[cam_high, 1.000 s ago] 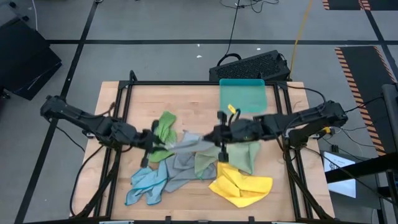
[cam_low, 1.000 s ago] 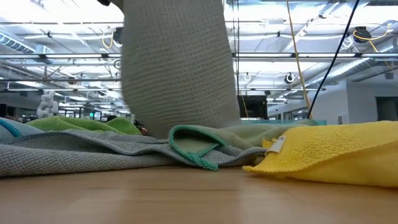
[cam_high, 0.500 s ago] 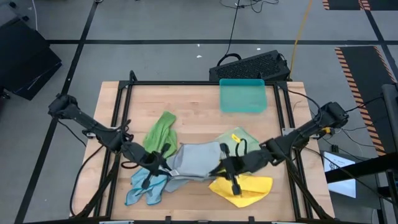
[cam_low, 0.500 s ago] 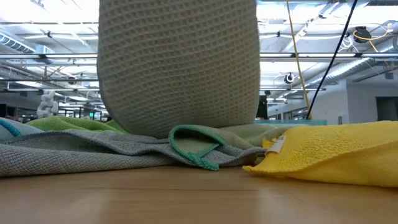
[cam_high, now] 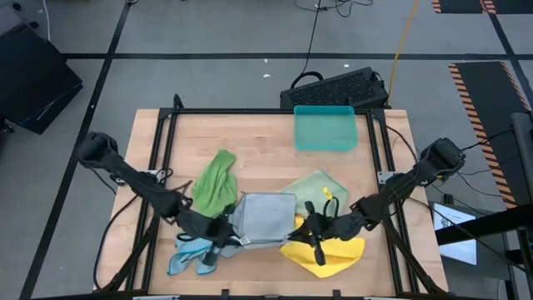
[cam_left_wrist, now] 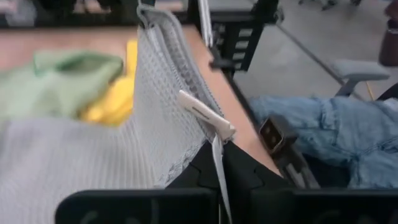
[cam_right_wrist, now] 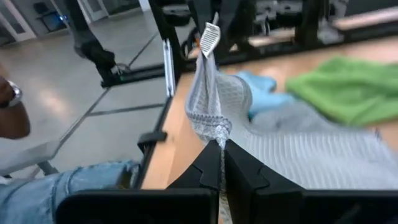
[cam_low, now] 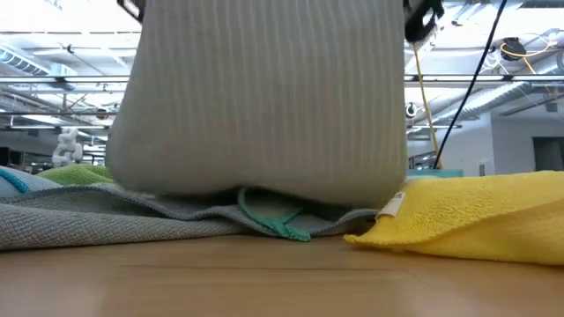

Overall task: Fold microfiber towels
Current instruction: Fold the right gray microfiber cloth

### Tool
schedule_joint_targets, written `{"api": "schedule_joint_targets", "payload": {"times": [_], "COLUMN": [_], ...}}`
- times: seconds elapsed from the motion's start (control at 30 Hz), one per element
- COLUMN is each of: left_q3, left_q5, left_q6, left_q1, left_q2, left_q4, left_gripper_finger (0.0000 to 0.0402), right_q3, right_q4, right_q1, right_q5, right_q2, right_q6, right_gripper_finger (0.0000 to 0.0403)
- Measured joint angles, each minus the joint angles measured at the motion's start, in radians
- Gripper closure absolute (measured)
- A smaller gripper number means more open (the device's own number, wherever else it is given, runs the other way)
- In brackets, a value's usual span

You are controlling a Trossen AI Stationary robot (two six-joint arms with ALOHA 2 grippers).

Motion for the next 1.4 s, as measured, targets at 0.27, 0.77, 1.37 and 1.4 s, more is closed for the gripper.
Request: {"api": "schedule_joint_targets", "payload": {"times": [0.27,0.77,1.37,1.4], "left_q3": [0.0,-0.001,-0.003,0.0], "left_q5": [-0.053,-0.311,-0.044,0.004], "left_q6": [-0.09,-0.036,0.019,0.019], "left_q1": [-0.001,0.223,0.312,0.306], "left_q2": [0.083,0.034,0.129,0.131], "left_q4": [-0.041,-0.301,-0.258,-0.242], "left_gripper_finger": [0.0396,0.0389,0.0394,0.039], "right_q3": [-0.003,-0.003,-0.003,-0.003], "right_q4": [0.003,-0.196,-0.285,-0.285], "right_q1": [-0.004,-0.194,-0.236,-0.232], "right_q5": [-0.048,0.16,0.002,-0.036], "right_q2": [0.074,0.073,0.074,0.073], "right_q6": [0.059,-0.042,0.088,0.098], "right_gripper_finger": [0.0399,0.0399,0.0399,0.0399]}}
